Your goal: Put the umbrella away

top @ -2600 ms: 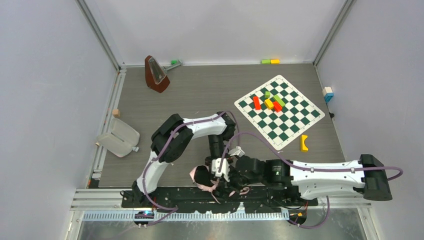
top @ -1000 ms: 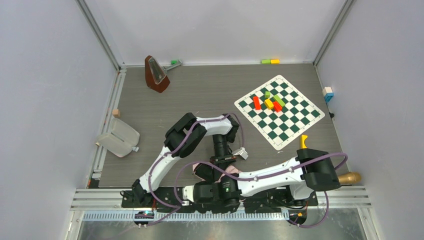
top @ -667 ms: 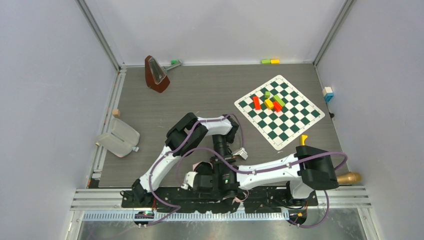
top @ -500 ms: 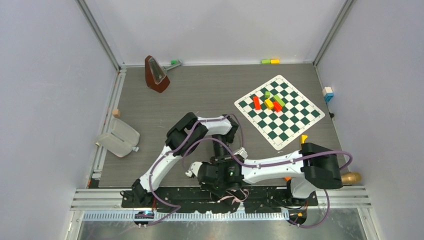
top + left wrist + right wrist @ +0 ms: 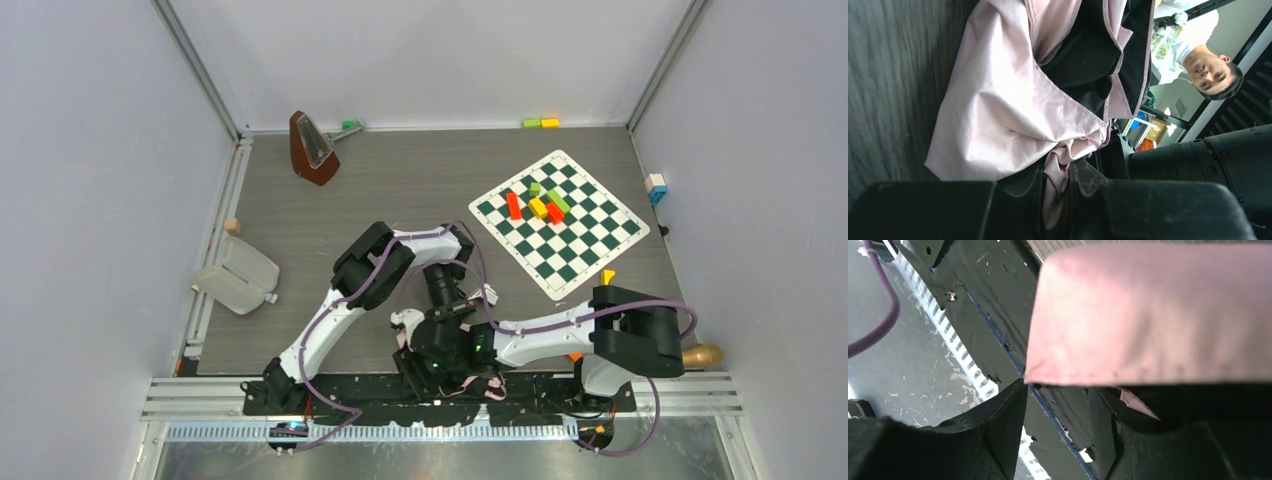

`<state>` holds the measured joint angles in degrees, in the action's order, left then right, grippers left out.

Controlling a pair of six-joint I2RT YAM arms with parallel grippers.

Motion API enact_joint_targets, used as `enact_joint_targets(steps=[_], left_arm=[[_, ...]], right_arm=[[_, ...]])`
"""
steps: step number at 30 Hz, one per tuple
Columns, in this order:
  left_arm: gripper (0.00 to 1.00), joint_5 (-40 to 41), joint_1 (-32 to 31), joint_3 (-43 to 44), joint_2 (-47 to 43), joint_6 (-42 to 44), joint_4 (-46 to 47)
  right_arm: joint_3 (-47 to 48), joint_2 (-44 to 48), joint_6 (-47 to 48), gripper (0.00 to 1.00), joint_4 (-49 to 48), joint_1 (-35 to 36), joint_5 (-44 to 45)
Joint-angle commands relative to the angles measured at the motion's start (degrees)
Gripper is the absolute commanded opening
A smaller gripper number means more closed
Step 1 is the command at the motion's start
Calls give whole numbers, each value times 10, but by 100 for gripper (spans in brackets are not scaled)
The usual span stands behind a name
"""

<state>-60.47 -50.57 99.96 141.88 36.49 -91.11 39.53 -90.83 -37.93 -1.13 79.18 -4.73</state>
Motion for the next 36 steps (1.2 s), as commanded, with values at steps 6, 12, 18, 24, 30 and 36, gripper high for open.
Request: enact_joint_targets(steps=[6,12,18,24,30,36], left_arm=[[0,39,-9,20,23,-3,-37],[0,47,-8,16,20,-8,-34],[0,53,-8,15,15,-14,-31],[0,52,-8,14,19,-16,-30],[0,54,-8,13,17,-18,-28],[0,56,-8,13,19,-16,-29]], right_arm=[[-8,211,63,61,170,-19,90],[-13,364,67,72,277,-19,148],[12,292,36,80,346,70,236],[163,78,24,84,435,165,367],[275,-26,1,87,546,194,464],[293,-53,-108,72,687,194,514]])
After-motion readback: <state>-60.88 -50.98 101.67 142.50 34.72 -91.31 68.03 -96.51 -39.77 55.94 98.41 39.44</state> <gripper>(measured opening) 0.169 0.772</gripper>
